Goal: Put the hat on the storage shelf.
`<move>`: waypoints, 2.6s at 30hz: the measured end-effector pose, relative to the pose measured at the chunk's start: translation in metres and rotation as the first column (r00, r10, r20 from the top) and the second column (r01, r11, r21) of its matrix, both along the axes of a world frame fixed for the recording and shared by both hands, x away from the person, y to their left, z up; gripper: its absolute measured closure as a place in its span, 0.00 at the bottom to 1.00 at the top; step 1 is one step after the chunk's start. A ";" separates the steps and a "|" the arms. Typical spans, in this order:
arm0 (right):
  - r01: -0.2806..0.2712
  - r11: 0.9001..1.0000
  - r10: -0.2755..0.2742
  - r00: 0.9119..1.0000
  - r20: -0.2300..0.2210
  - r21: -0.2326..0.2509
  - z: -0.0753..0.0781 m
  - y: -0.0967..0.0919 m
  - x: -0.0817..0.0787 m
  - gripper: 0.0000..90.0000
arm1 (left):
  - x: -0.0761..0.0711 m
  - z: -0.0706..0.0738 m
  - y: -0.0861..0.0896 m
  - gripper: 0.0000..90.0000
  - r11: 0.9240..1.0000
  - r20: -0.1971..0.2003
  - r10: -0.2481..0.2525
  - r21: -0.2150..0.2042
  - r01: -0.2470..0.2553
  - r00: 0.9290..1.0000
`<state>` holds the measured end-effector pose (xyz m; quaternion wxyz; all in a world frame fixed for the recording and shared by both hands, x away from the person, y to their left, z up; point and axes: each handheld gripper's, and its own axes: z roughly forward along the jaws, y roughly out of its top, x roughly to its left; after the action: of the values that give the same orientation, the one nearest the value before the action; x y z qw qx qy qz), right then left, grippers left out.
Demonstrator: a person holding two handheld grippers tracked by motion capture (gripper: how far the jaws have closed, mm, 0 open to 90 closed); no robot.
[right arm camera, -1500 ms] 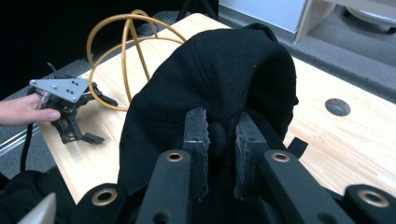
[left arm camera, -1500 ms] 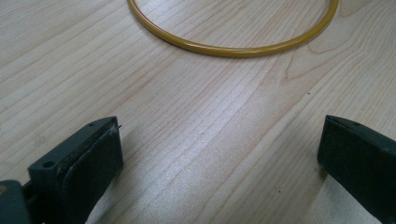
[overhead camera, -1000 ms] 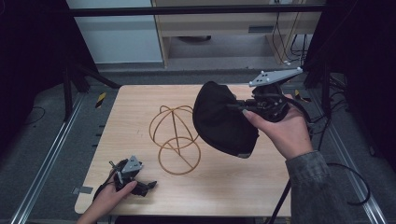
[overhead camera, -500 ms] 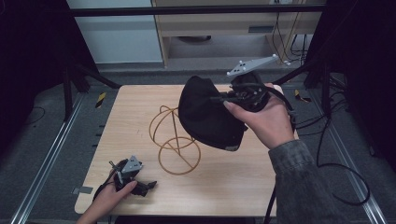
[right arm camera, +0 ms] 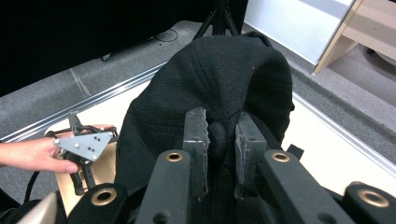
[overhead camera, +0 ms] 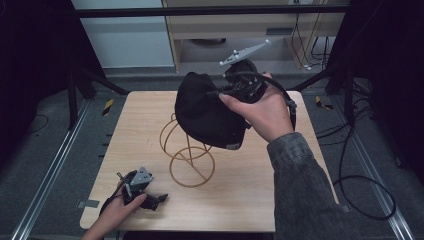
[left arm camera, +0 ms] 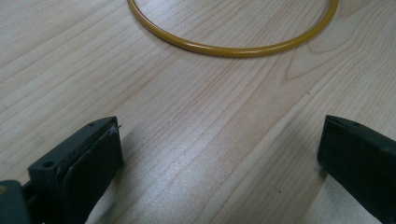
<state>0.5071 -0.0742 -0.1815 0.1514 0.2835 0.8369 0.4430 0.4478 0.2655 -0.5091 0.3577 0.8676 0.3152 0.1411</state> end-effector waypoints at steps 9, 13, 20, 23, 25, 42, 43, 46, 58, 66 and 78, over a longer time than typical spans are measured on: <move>-0.012 1.000 0.012 1.000 -0.012 -0.022 0.004 0.012 0.006 0.87 | 0.000 0.000 0.000 0.00 1.000 0.000 0.000 0.000 0.000 1.000; -0.020 0.999 0.020 1.000 -0.011 -0.029 0.006 0.015 0.006 0.87 | 0.000 0.000 0.000 0.00 1.000 0.000 0.000 0.000 0.000 1.000; -0.032 0.998 0.031 0.999 -0.013 -0.047 0.006 0.023 0.007 0.87 | 0.000 0.000 0.000 0.00 1.000 0.000 0.000 0.000 0.000 1.000; -0.036 0.998 0.035 0.999 -0.016 -0.054 0.004 0.028 0.009 0.87 | 0.000 0.000 0.000 0.00 1.000 0.000 0.000 0.000 0.000 1.000; -0.042 0.997 0.041 0.999 -0.019 -0.058 0.004 0.032 0.010 0.87 | 0.000 0.000 0.000 0.00 1.000 0.000 0.000 0.000 0.000 1.000; -0.069 0.993 0.066 0.997 -0.039 -0.092 -0.004 0.052 0.014 0.87 | 0.000 0.000 0.000 0.00 1.000 0.000 0.000 0.000 0.000 1.000; -0.072 0.993 0.069 0.997 -0.039 -0.092 -0.005 0.053 0.014 0.87 | 0.000 0.000 0.000 0.00 1.000 0.000 0.000 0.000 0.000 1.000; -0.078 0.992 0.074 0.996 -0.046 -0.100 -0.008 0.056 0.015 0.87 | 0.000 0.000 0.000 0.00 1.000 0.000 0.000 0.000 0.000 1.000; -0.098 0.988 0.091 0.994 -0.062 -0.116 -0.019 0.070 0.017 0.87 | 0.000 0.000 0.000 0.00 1.000 0.000 0.000 0.001 0.000 1.000; -0.120 0.984 0.111 0.991 -0.075 -0.135 -0.024 0.083 0.017 0.86 | 0.000 0.000 0.000 0.00 1.000 -0.001 0.000 -0.002 0.000 1.000; -0.129 0.980 0.115 0.989 -0.097 -0.153 -0.035 0.090 0.019 0.86 | 0.000 0.000 0.000 0.00 1.000 0.000 0.001 -0.002 -0.001 1.000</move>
<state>0.5264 0.0161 -0.2160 0.1091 0.2378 0.8912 0.3707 0.4477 0.2654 -0.5092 0.3586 0.8672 0.3157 0.1407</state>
